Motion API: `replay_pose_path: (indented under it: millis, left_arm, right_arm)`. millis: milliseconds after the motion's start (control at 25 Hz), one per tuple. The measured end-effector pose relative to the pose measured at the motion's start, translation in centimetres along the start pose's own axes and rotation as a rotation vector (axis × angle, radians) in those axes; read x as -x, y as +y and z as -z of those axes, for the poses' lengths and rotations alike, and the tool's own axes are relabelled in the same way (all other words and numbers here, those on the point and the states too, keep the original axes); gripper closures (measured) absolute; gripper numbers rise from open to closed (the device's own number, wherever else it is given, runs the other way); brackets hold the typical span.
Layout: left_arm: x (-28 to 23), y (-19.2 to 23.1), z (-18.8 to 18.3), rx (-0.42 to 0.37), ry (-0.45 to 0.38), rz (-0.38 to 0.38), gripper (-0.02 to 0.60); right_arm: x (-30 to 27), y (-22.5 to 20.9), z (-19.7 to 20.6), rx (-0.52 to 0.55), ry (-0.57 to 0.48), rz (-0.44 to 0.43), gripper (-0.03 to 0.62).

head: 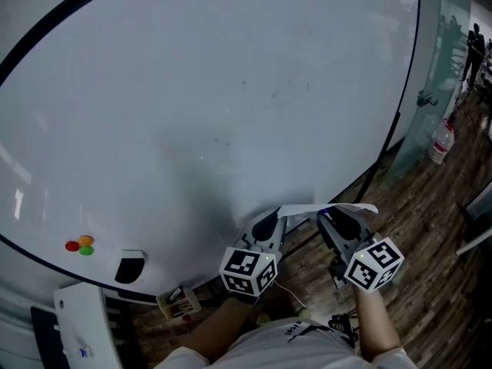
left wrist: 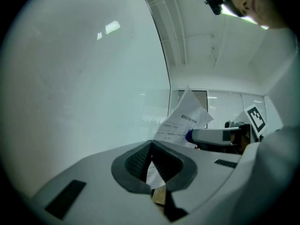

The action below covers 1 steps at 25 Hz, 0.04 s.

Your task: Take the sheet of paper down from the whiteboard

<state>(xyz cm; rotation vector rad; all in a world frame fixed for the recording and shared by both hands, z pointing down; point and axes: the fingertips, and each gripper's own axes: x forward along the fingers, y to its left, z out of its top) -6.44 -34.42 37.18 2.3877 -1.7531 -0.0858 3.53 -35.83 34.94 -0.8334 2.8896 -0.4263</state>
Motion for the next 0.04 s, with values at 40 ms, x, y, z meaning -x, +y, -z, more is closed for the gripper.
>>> replay_pose_path:
  millis: [40]
  left_arm:
    - [-0.03,-0.01,-0.01,-0.001,0.000,0.000,0.570]
  right_arm:
    - [-0.06,-0.02,0.02,0.000,0.001,0.000,0.465]
